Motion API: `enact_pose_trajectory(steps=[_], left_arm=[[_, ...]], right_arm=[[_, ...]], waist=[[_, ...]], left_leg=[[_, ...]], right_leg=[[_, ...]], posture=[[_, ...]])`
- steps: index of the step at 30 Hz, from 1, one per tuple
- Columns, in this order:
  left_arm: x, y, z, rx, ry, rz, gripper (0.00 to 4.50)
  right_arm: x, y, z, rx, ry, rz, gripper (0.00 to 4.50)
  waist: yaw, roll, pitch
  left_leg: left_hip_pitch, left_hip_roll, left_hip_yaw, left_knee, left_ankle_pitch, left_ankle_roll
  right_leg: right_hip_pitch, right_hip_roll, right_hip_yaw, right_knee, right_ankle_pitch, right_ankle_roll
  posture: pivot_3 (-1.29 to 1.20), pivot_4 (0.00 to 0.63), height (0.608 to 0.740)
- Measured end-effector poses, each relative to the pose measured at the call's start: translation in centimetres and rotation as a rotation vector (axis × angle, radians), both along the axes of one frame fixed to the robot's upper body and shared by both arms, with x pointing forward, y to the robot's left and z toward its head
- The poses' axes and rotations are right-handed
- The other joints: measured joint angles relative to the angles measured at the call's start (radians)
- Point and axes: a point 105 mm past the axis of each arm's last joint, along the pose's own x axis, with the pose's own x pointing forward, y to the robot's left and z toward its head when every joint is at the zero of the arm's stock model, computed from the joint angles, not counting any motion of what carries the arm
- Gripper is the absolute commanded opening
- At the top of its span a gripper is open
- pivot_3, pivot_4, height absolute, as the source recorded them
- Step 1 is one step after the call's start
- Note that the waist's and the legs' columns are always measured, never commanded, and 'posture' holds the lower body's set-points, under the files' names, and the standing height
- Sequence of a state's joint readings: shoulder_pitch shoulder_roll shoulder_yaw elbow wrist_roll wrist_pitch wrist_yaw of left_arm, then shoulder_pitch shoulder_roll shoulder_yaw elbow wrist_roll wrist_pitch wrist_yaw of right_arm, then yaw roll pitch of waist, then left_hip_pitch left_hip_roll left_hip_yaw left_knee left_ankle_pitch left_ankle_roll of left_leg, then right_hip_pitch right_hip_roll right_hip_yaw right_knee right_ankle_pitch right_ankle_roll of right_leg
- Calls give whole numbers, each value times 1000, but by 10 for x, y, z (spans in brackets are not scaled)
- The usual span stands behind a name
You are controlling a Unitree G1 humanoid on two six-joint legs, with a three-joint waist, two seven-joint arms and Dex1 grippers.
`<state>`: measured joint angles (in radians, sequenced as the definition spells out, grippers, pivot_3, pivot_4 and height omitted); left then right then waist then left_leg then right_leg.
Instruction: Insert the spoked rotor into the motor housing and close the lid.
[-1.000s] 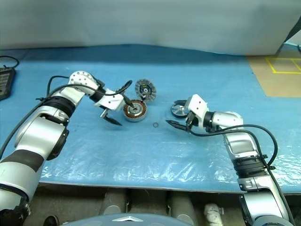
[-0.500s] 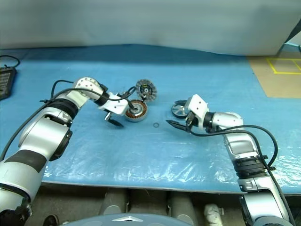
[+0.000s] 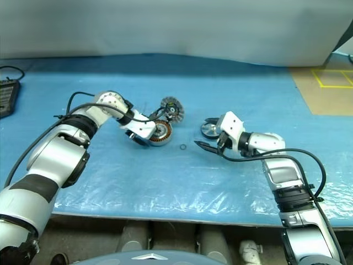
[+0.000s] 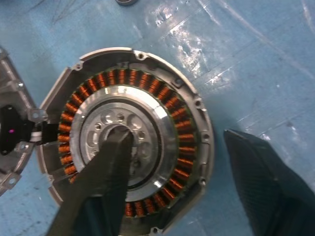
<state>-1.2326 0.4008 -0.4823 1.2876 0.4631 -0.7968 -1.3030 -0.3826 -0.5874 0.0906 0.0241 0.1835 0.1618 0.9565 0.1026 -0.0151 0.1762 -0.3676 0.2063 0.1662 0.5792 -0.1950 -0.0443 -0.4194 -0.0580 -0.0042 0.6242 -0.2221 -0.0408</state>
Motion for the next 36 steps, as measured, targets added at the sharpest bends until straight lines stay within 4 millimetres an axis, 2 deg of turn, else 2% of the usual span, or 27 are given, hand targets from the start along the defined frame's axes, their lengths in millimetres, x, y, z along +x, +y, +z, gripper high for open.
enact_pose_trajectory(steps=[4, 10, 17, 23, 27, 30, 36], left_arm=[[1, 0, -1, 20, -9, -4, 2113], [9, -3, -5, -34, -32, 92, 2100], [6, -3, 2, -70, 135, 220, 2100], [-19, -3, 7, -88, 308, 267, 2100], [-49, -3, 12, -92, 402, 296, 2100], [-66, -5, 13, -66, 453, 300, 2100], [-80, -5, 12, -35, 472, 332, 2100]], right_arm=[[-1, -1, -2, 1, 4, -3, 4500], [-1, -1, -1, 1, 2, -7, 4500], [-4, 0, -3, 4, -1, -11, 4500], [-6, 1, -3, 10, -2, -5, 4500], [-7, 2, -4, 14, 2, -4, 4500], [-7, 2, -4, 16, 1, -3, 4500], [-5, 3, -3, 17, 0, -1, 4500]], waist=[[1, 1, -1], [4, 2, -1], [3, 2, -1], [-2, 2, -1], [-6, 2, -1], [-7, 3, 0], [-9, 3, 0]], left_leg=[[3, -1, 0, 0, 0, 0], [18, -1, 0, -1, 0, 0], [15, 0, 1, -4, 0, 0], [13, 0, 4, -15, 2, 3], [-3, 1, 4, -15, 3, 2], [-5, 1, 4, -13, 3, 2], [-4, 1, 4, -13, 1, -2]], right_leg=[[4, -1, 0, -1, -1, -2], [18, -3, 0, -2, -2, -2], [15, -4, 1, -6, -2, -2], [9, -1, 0, -8, -4, -6], [-8, 1, -2, -4, -5, -7], [-9, 0, -2, -4, -4, -5], [-9, 0, -2, -4, -6, -7]], posture=[[0, 150, 740], [0, 150, 740], [0, 150, 740], [0, 150, 740], [0, 150, 740], [0, 150, 740], [0, 150, 740]])
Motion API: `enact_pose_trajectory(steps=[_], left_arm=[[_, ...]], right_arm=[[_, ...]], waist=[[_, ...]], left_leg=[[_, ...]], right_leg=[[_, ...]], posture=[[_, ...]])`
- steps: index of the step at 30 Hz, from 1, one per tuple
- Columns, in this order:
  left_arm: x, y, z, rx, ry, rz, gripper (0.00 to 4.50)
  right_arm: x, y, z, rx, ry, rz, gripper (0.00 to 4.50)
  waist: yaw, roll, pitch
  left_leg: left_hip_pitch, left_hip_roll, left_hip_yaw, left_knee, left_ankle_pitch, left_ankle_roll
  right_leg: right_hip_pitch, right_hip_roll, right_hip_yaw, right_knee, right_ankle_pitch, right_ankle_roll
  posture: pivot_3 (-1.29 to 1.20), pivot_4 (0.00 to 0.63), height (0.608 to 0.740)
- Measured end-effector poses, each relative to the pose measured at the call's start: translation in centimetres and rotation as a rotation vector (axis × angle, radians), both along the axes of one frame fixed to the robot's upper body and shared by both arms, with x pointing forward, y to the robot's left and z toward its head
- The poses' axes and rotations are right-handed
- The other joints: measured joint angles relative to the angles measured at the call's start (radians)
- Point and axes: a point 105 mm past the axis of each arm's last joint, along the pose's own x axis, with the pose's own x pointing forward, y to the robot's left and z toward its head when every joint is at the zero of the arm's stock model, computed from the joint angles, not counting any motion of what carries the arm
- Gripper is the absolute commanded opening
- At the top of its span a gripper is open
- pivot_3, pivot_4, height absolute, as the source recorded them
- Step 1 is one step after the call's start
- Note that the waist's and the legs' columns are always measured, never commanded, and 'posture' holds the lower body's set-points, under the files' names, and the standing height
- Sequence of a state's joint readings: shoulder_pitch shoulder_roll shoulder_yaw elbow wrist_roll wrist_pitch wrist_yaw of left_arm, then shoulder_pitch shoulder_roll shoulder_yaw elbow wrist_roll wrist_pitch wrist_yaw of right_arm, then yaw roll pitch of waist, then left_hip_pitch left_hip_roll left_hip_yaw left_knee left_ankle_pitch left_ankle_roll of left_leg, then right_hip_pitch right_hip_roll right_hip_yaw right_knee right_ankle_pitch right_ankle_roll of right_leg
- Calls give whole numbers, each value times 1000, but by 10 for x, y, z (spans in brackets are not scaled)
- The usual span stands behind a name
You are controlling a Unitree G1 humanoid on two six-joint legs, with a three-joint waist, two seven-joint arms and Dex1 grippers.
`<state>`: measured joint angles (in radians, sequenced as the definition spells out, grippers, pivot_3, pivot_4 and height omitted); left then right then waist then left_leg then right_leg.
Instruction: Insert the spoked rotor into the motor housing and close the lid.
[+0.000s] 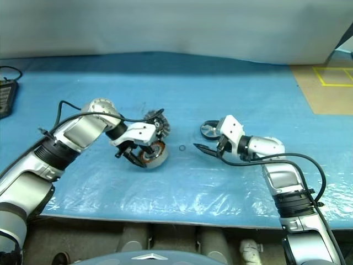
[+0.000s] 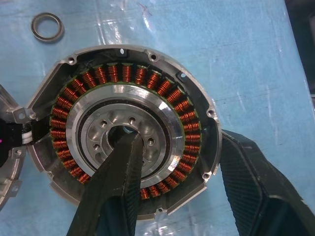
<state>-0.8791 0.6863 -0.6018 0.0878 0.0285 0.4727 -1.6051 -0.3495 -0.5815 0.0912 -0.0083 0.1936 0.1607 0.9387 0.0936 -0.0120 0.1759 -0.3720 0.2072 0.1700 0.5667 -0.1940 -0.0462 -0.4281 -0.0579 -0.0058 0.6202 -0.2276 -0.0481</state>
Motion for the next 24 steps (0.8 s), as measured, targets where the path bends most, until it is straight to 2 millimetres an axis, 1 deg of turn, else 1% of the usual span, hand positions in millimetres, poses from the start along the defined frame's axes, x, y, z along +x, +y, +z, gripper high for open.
enact_pose_trajectory(steps=[7, 13, 19, 24], left_arm=[[-5, -8, -1, -1, 11, 40, 2100], [-3, -15, -3, -7, 13, 66, 2100], [-2, -21, -3, -6, 15, 69, 2100], [-5, -24, -6, -2, 35, 47, 3475]], right_arm=[[1, 2, 1, 5, -3, 5, 4500], [1, 4, 1, 12, -2, 11, 4500], [1, 6, 0, 14, 0, 16, 4500], [1, 6, 1, 14, -4, 18, 4500]], waist=[[0, 0, 0], [1, 0, 0], [2, 1, 0], [1, 1, 0]], left_leg=[[0, 0, 0, 1, 0, 0], [3, -1, 0, 1, 0, 0], [3, -1, 0, 4, 0, 0], [3, 0, 0, 4, 0, 0]], right_leg=[[0, 0, 0, 0, 0, 0], [4, 0, 0, 0, 0, 0], [5, 0, 1, 0, 0, 0], [5, 0, 1, 1, 0, 0]], posture=[[0, 150, 740], [0, 150, 740], [0, 150, 740], [0, 150, 740]])
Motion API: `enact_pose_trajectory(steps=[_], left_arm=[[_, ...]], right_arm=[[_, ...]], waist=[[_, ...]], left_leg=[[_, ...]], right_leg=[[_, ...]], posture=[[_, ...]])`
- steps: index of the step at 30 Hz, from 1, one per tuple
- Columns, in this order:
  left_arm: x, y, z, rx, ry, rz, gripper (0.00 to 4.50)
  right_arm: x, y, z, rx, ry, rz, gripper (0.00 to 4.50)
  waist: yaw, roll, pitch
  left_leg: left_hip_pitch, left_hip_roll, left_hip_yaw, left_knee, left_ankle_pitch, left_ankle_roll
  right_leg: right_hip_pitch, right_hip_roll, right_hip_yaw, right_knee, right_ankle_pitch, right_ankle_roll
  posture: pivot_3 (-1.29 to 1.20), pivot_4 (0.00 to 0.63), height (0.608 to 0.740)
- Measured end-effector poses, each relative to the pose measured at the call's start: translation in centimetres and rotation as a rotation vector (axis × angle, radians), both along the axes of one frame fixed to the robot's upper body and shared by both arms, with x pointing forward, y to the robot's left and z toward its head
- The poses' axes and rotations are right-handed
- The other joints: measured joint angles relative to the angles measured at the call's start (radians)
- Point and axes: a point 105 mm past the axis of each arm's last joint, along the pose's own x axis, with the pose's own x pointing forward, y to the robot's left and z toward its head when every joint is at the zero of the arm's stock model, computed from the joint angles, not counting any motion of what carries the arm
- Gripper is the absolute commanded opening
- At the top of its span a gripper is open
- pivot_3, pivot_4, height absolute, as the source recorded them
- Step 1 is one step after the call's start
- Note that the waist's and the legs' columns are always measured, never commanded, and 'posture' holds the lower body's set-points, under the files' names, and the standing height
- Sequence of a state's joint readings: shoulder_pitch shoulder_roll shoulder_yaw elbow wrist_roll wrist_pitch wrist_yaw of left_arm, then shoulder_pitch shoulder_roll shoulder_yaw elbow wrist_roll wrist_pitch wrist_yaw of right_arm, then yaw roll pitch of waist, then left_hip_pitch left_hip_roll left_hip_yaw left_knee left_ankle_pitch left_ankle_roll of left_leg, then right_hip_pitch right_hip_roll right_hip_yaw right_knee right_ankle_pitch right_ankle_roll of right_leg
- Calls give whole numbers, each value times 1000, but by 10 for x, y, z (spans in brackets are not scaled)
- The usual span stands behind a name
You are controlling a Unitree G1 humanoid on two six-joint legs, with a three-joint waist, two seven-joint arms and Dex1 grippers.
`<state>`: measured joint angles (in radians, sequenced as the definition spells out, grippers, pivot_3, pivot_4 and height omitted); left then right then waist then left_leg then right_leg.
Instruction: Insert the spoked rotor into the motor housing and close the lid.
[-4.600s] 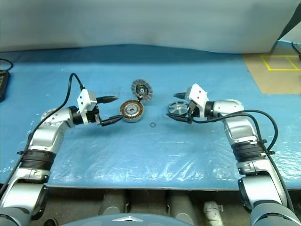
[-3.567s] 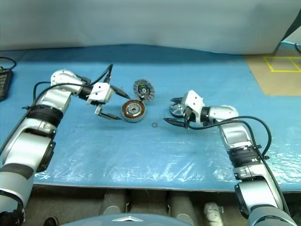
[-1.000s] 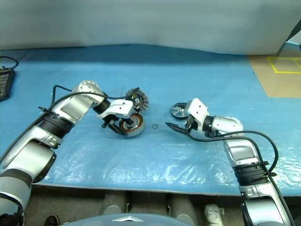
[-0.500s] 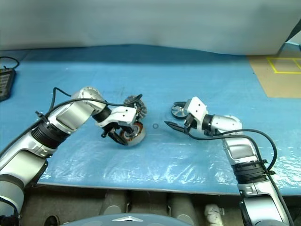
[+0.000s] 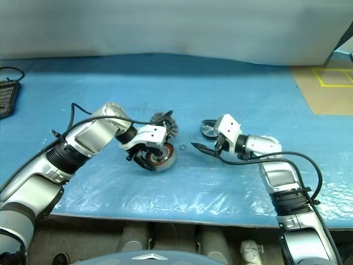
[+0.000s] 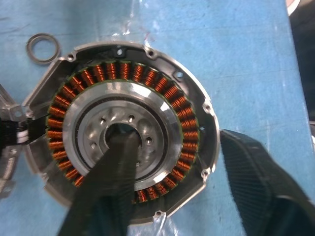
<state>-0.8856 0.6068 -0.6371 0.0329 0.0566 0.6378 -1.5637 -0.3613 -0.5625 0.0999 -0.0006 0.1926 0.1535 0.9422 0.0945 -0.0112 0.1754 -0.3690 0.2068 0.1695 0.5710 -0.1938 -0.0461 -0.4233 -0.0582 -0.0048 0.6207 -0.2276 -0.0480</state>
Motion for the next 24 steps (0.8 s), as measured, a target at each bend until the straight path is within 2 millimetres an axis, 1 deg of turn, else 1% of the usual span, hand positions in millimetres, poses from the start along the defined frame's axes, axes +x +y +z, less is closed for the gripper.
enact_pose_trajectory(steps=[1, 3, 8, 12, 17, 19, 21, 24], left_arm=[[-1, -1, 0, -2, 5, -2, 3867], [-2, -1, 1, -5, 13, 4, 4488], [-8, 0, 5, -13, 57, 46, 4488], [-14, 0, 15, -46, 100, 81, 4488], [-24, 5, 43, -130, 126, 111, 4488], [-26, 10, 55, -187, 110, 123, 4488], [-24, 12, 62, -250, 95, 148, 4488], [-17, 17, 71, -436, 61, 212, 4488]], right_arm=[[0, 0, 0, 0, -1, 1, 4500], [0, 0, 0, 0, -1, 2, 4500], [3, 2, 1, 12, -2, 6, 4500], [2, 7, 0, 26, 5, 28, 4500], [-2, 12, -1, 45, 30, 66, 4500], [-5, 12, -5, 47, 49, 74, 4500], [-7, 11, -9, 46, 66, 77, 4500], [-11, 10, -16, 43, 95, 85, 4500]], waist=[[0, 0, 0], [-2, 0, 0], [-6, 0, 0], [-5, 0, 0], [-7, 1, 0], [-9, 1, 0], [-12, 1, 0], [-17, 1, 0]], left_leg=[[0, 0, 0, 0, 0, 0], [0, 0, 0, 0, 0, 0], [0, 0, 0, 0, 0, 0], [0, 0, 0, 0, 0, 0], [0, 1, 0, -1, 0, 0], [0, 0, 0, -1, 0, 0], [0, 0, 0, 0, 0, 0], [-1, 0, -1, 1, 0, 0]], right_leg=[[0, 0, 0, 0, 0, 0], [0, 1, 0, 0, 0, 0], [0, 1, 0, 0, 0, 0], [0, 1, 0, 0, 0, 0], [0, 1, 0, 0, 0, 0], [0, 1, 0, 0, 0, 0], [0, 1, 0, 0, 0, 0], [0, 0, -1, -1, 0, 0]], posture=[[0, 150, 740], [0, 150, 740], [0, 150, 740], [0, 150, 740], [0, 150, 740], [0, 150, 740], [0, 150, 740], [0, 150, 740]])
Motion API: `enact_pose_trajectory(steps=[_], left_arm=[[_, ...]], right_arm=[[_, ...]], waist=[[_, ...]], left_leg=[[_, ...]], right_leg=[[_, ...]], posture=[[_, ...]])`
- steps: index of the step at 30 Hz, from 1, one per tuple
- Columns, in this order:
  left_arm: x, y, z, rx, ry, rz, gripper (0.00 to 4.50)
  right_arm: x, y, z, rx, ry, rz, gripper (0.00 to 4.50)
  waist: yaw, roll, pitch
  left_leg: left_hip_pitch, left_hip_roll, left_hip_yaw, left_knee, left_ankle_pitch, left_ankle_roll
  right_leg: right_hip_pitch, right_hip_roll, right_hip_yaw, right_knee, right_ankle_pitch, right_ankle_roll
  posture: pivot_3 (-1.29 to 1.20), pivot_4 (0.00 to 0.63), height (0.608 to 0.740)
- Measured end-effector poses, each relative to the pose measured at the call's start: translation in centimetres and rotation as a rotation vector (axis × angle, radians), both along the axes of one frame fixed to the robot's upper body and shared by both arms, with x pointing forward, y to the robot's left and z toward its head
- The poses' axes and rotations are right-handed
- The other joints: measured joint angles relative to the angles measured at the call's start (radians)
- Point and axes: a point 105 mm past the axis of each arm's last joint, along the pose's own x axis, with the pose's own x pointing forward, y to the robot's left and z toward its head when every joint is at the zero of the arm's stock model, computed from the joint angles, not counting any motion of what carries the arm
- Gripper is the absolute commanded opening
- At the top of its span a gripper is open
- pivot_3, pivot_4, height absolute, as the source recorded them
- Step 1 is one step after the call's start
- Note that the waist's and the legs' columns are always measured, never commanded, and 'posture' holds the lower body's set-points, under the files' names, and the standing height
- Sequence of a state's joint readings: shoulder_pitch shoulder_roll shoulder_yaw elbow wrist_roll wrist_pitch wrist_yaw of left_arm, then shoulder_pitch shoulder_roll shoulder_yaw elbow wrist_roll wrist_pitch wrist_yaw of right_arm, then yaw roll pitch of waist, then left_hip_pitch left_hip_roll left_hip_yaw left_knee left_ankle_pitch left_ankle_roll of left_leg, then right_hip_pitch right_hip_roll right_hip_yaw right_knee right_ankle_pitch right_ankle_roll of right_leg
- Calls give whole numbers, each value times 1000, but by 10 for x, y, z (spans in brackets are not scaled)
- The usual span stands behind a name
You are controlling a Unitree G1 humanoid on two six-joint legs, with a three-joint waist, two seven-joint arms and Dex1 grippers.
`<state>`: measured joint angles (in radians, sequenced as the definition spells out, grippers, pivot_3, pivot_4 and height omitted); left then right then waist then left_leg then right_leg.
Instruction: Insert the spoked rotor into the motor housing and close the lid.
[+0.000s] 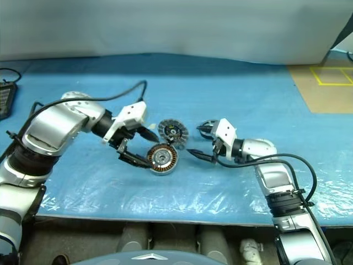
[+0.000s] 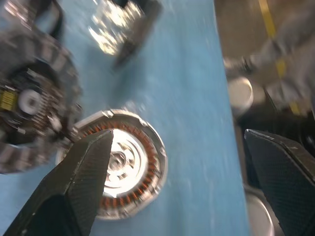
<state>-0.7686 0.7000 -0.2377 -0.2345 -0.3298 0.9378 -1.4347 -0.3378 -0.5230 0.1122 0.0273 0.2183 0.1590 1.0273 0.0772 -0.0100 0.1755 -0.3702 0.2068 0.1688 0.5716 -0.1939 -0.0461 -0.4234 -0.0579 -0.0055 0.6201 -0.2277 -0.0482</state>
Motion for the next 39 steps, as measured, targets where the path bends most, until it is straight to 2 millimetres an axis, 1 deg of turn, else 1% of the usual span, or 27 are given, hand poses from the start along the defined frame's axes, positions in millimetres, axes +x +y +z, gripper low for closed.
enact_pose_trajectory(steps=[3, 6, 9, 12, 16, 18, 25, 34, 37, 39], left_arm=[[8, 12, -3, -109, -32, 98, 4488], [15, 30, -10, -214, -79, 216, 4488], [16, 50, -20, -324, -101, 332, 4488], [16, 61, -30, -393, -157, 378, 4488], [18, 78, -58, -401, -187, 437, 4488], [19, 84, -69, -408, -191, 459, 4488], [11, 88, -93, -461, -225, 427, 4488], [10, 75, -98, -510, -284, 398, 4488], [11, 71, -98, -514, -290, 399, 4500], [11, 70, -99, -513, -289, 402, 4500]], right_arm=[[-2, 1, -3, -6, 14, 12, 4500], [-4, 3, -10, -14, 40, 25, 4500], [-3, 5, -21, -12, 81, 31, 4500], [-1, 12, -27, -11, 93, 49, 4500], [6, 18, -34, -11, 91, 59, 4500], [8, 20, -38, -20, 92, 61, 4500], [17, 18, -47, -34, 84, 40, 4500], [25, 25, -50, -57, 28, 27, 4500], [24, 30, -51, -59, 19, 39, 3931], [23, 33, -52, -56, 16, 45, 3215]], waist=[[-7, 0, 0], [-13, 0, 0], [-13, 0, 0], [-11, 0, 0], [-9, 0, 0], [-9, 0, 0], [-8, 0, 0], [-9, 0, 0], [-9, 0, 0], [-9, 0, 0]], left_leg=[[0, 1, -1, 0, 0, 0], [0, 1, -1, 0, 0, 0], [0, 1, -1, 0, 0, 0], [0, 1, -1, 1, 0, 1], [0, 1, -1, 2, 0, 1], [0, 1, -1, 3, 0, 1], [0, 2, -1, 3, 0, 1], [0, 3, -1, 4, -1, 2], [1, 3, -1, 4, -1, 2], [1, 3, -1, 4, -1, 2]], right_leg=[[0, 0, -1, 0, 0, 0], [0, 1, -1, 0, 0, 0], [0, 1, -1, 0, 0, 0], [0, 1, -1, 0, 0, 0], [0, 1, -1, 1, 0, 0], [0, 0, -2, 2, 0, 0], [0, 1, -1, 3, 0, 0], [0, 1, -1, 3, 0, 0], [0, 1, -1, 3, 0, 0], [0, 1, -1, 4, 0, 0]], posture=[[0, 150, 740], [0, 150, 740], [0, 150, 740], [0, 150, 740], [0, 150, 740], [0, 150, 740], [0, 150, 740], [0, 150, 740], [0, 150, 740], [0, 150, 740]])
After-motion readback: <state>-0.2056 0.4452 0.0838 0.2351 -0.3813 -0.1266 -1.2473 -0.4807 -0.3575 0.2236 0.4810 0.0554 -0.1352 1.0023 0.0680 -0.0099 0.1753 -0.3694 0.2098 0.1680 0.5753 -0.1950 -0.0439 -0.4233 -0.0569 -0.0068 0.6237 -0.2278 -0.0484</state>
